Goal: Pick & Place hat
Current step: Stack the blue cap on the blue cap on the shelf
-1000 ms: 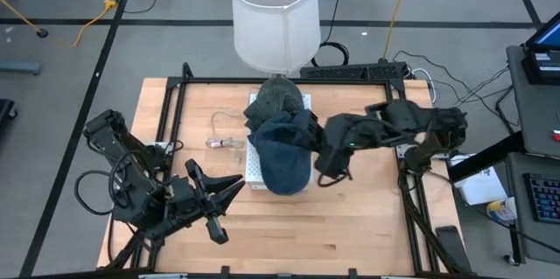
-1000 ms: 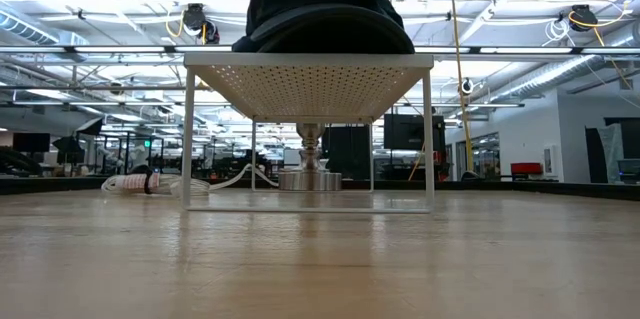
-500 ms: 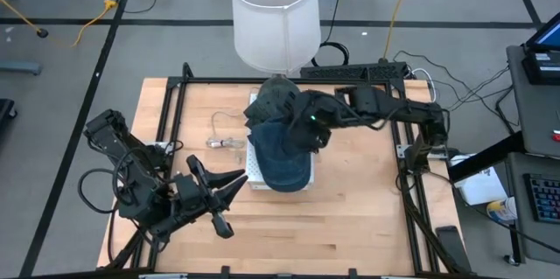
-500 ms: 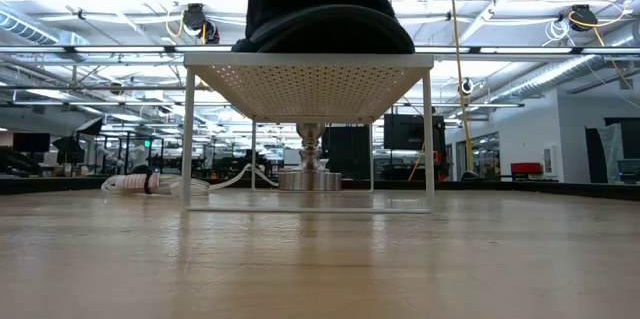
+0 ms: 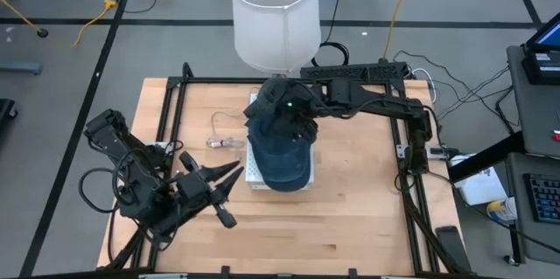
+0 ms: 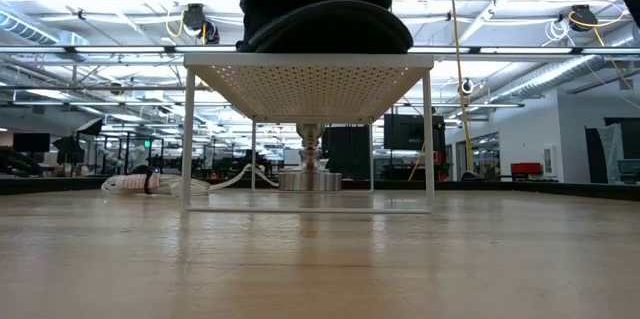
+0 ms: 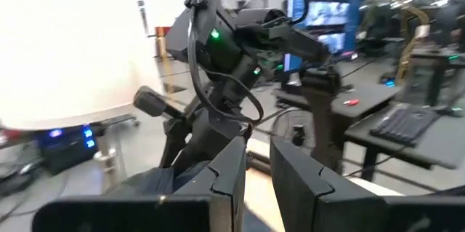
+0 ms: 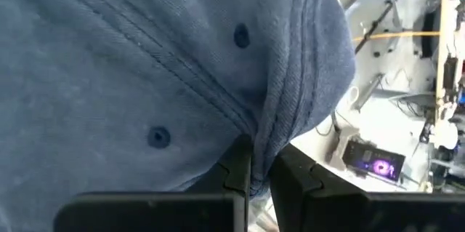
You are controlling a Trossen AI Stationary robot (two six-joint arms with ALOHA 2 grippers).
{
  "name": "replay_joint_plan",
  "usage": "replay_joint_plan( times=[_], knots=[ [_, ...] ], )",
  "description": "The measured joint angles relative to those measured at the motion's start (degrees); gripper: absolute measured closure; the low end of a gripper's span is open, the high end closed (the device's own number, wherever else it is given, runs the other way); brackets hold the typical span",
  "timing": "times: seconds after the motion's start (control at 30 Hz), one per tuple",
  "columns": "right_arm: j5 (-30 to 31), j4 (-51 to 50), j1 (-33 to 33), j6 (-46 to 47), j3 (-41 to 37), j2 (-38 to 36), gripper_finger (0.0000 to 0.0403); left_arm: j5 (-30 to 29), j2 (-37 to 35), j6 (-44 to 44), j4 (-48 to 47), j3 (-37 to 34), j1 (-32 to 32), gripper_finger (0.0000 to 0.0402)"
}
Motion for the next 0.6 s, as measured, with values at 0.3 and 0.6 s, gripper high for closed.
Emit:
replay_joint_plan(
  times=[0.3,0.6],
  knots=[
    [-0.08,-3.05,-2.04,6.04,0.06,0.90,0.0383,-2.21,-0.23,-0.36,0.01,0.00,0.17,0.0334],
    [-2.86,-3.45,-0.81,7.01,-4.51,0.90,0.0383,-2.26,-0.23,-2.02,0.00,-0.01,1.27,0.0334]
  ],
)
